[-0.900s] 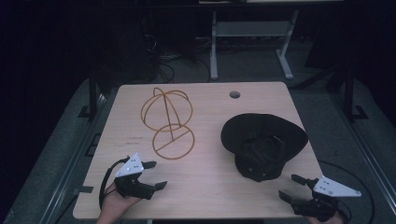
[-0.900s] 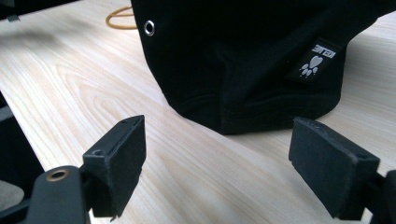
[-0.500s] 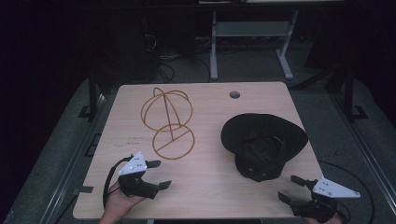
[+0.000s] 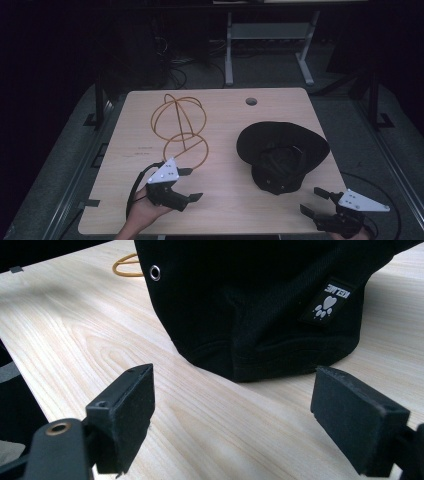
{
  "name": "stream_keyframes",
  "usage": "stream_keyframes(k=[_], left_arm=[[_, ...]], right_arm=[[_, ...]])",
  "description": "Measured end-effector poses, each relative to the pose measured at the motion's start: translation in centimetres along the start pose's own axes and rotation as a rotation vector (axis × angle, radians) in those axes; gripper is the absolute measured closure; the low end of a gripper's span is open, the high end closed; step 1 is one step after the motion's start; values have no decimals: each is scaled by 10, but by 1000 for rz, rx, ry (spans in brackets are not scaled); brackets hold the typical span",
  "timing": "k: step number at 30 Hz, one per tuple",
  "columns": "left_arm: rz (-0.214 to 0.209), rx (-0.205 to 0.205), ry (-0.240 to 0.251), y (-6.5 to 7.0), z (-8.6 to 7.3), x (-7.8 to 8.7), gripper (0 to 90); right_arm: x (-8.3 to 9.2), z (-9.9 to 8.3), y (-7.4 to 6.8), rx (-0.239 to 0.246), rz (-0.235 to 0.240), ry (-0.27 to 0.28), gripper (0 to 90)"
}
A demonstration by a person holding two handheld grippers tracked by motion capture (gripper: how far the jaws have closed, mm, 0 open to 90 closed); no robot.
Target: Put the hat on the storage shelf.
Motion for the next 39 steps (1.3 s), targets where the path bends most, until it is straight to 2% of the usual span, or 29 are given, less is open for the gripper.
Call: stream_keyframes(k=[7,21,31,39], left_arm=[[-39,-38,-1,7,23,-19,190],[-86,-105,-3,17,65,-50,185],[-140,-105,1,16,91,-74,189],[-143,-119,-11,17,104,-95,188]], right_arm=[[-1,-1,0,2,7,-3,173],[-1,0,-1,9,22,-5,173],[-2,1,-3,13,34,-1,174],[-4,1,-5,22,45,-7,174]])
Point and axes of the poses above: each handheld gripper's, and its own axes: x roughly backward along the jaws, z roughly out of its top, y roughly to its right, the point moved 7 cm from there along -x, roughly forward along the jaws, and after that the axes turned 4 degrees about z, right-handed, at the moved point
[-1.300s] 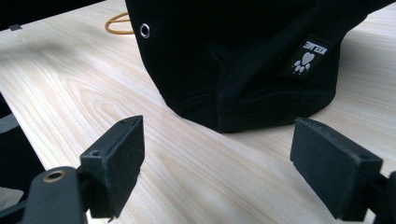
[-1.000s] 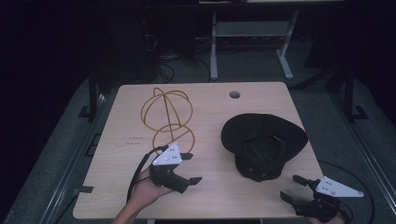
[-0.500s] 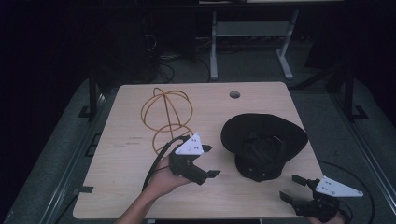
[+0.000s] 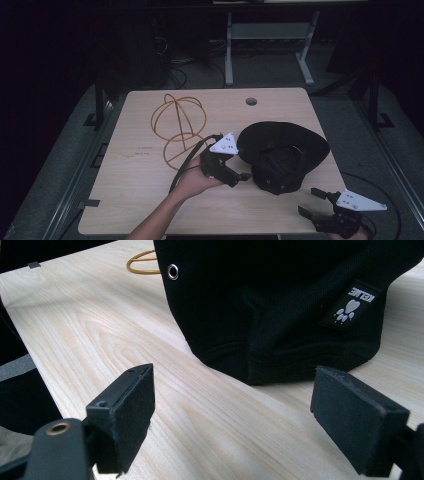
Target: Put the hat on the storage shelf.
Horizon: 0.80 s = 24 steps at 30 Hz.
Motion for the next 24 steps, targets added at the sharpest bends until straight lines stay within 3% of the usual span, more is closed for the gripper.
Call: stream_keyframes(k=[5,14,17,24], left_arm=[[-11,-12,-28,-2,3,-10,192],[-49,12,-74,-3,0,-30,279],[-33,6,-99,-4,-4,-34,327],[-48,9,-90,2,-11,-32,504]], right_arm=[[1,0,0,1,2,1,175],[1,0,1,2,6,1,175],[0,0,1,-4,7,1,174],[0,0,2,-6,9,5,174]])
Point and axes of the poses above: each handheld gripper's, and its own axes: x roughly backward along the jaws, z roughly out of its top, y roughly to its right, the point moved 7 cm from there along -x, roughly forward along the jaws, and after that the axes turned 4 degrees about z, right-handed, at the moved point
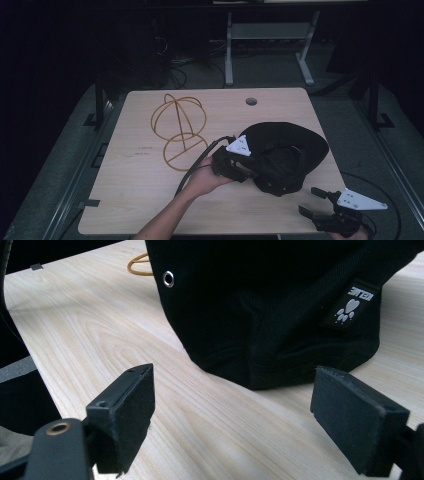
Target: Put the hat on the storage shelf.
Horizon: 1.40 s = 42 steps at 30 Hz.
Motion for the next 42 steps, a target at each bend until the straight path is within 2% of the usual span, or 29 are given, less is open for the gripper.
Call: stream_keyframes(k=[13,14,17,18,23,27,28,32,39,42], left_arm=[[-37,37,27,6,-20,10,707],[-46,50,39,7,-22,11,724],[-51,59,47,8,-23,11,757],[-63,75,58,10,-22,10,770],[-76,79,75,15,-18,10,828],[-89,97,103,16,-15,14,845],[-96,113,114,16,-15,16,847],[-108,125,134,14,-15,21,848],[-124,138,155,13,-19,24,848],[-125,136,162,13,-19,26,848]], right_arm=[[0,-1,1,-2,-4,0,174],[-1,0,1,-1,-5,-1,173],[-2,1,-1,-2,-3,3,173],[-4,2,-2,1,-4,8,171],[-7,5,-5,8,-12,20,171],[-10,6,-2,6,-17,23,168],[-11,9,1,-1,-20,37,168],[-15,18,7,-13,-31,68,168],[-27,24,15,-36,-28,85,175],[-30,24,15,-43,-16,100,215]])
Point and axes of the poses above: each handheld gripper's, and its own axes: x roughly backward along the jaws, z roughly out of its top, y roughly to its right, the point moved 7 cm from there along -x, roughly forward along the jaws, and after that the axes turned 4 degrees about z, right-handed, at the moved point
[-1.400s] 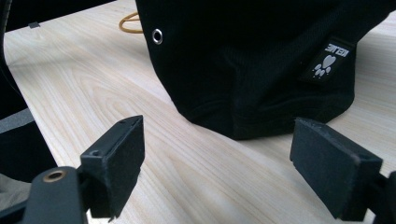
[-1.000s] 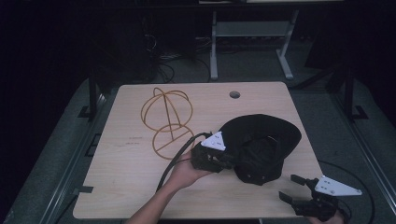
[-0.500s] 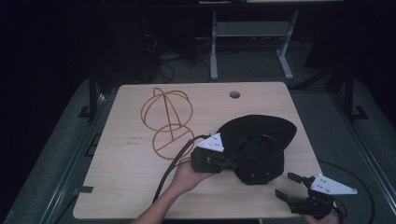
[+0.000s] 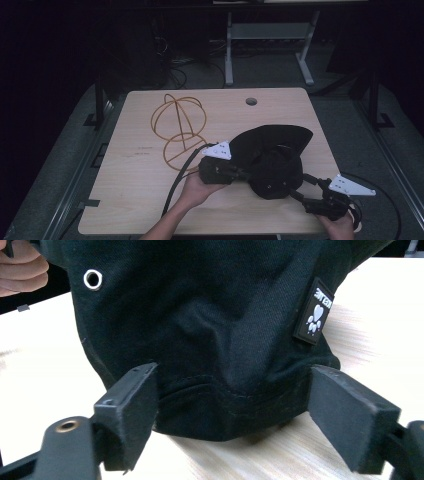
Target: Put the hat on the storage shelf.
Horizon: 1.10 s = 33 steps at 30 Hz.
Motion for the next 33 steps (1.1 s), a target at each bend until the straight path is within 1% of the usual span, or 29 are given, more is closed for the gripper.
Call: stream_keyframes(k=[2,5,9,11,13,15,16,19,21,22,25,26,27,28,31,33], left_arm=[[0,4,2,1,0,0,848],[0,-7,-1,1,0,0,848],[-5,-9,-5,2,0,-1,848],[-8,-7,-5,2,0,-1,849],[-9,-11,-9,3,0,-2,849],[-8,-15,-13,4,-1,-2,849],[-9,-16,-14,4,-1,-2,850],[-5,-20,-16,5,-2,0,850],[-3,-16,-10,5,-2,3,849],[-4,-12,-6,5,-3,4,848],[5,-23,-13,5,-3,7,836],[20,-37,-21,5,-3,9,829],[20,-37,-21,5,-3,9,826],[36,-54,-33,6,-4,11,822],[56,-70,-38,7,-5,14,815],[60,-73,-40,7,-5,15,802]], right_arm=[[-1,0,1,-5,-1,4,227],[-1,1,2,-11,8,20,294],[-1,2,6,-16,0,40,493],[-3,3,6,-6,-1,42,560],[-7,4,5,-1,16,43,661],[-11,5,2,19,23,35,776],[-12,6,0,37,22,32,811],[-15,8,-2,47,28,30,839],[-13,10,-3,42,35,38,853],[-12,11,-3,47,36,43,856],[-9,13,-4,56,39,49,858],[-6,16,-5,68,40,53,859],[-6,18,-6,69,42,55,860],[-5,19,-7,77,46,59,860],[-3,22,-9,85,51,62,860],[-3,23,-9,91,47,63,861]])
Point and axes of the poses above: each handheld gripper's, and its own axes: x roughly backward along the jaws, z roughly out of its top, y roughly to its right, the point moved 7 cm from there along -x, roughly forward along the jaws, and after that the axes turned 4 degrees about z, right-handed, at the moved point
